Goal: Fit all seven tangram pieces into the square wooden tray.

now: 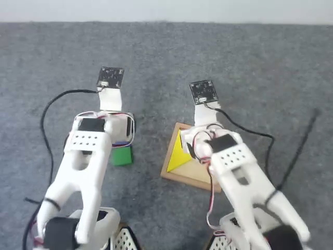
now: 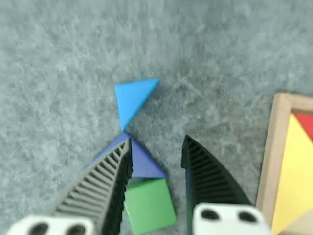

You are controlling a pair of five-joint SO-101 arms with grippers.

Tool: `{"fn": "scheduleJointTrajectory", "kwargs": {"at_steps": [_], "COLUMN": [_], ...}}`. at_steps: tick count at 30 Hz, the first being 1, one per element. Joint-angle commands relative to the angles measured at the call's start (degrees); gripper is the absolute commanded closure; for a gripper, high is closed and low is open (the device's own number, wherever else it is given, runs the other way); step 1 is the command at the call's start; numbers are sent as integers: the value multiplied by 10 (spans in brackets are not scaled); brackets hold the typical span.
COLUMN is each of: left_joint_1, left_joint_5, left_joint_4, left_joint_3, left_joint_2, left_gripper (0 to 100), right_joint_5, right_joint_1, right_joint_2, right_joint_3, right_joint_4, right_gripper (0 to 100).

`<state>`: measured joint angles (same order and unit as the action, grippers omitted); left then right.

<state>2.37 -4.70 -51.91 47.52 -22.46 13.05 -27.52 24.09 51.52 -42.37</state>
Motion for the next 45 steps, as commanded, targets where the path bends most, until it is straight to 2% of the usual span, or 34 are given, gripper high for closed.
{"fn": "scheduleJointTrajectory", "kwargs": {"at_steps": [1,5,13,19,23,28,31,35,38,41,44,45], "left_joint_1": [0,2,0,1,1,1,1,1,4,4,4,4], "left_joint_5": [8,23,23,23,23,23,23,23,23,23,23,23], "left_joint_4": [20,23,23,23,23,23,23,23,23,23,23,23], "left_joint_3": [-4,-5,-35,-44,-44,-44,-44,-44,-44,-44,-44,-44], "left_joint_2": [-29,-11,45,74,75,75,75,75,75,76,77,77], "left_gripper": [840,840,840,840,840,840,840,840,840,840,840,840], "right_joint_5": [47,54,56,54,54,54,53,-14,-79,-85,-86,-86], "right_joint_1": [-6,-1,64,65,65,70,104,160,156,136,109,100], "right_joint_2": [-64,-86,-86,-85,-82,-12,61,164,206,198,167,155], "right_joint_3": [-51,-50,-40,-40,-42,-39,-33,-33,-33,-33,-32,-32], "right_joint_4": [16,14,8,7,7,-22,-50,-75,-93,-110,-117,-115], "right_gripper": [991,990,986,883,865,864,864,864,865,885,995,992]}}
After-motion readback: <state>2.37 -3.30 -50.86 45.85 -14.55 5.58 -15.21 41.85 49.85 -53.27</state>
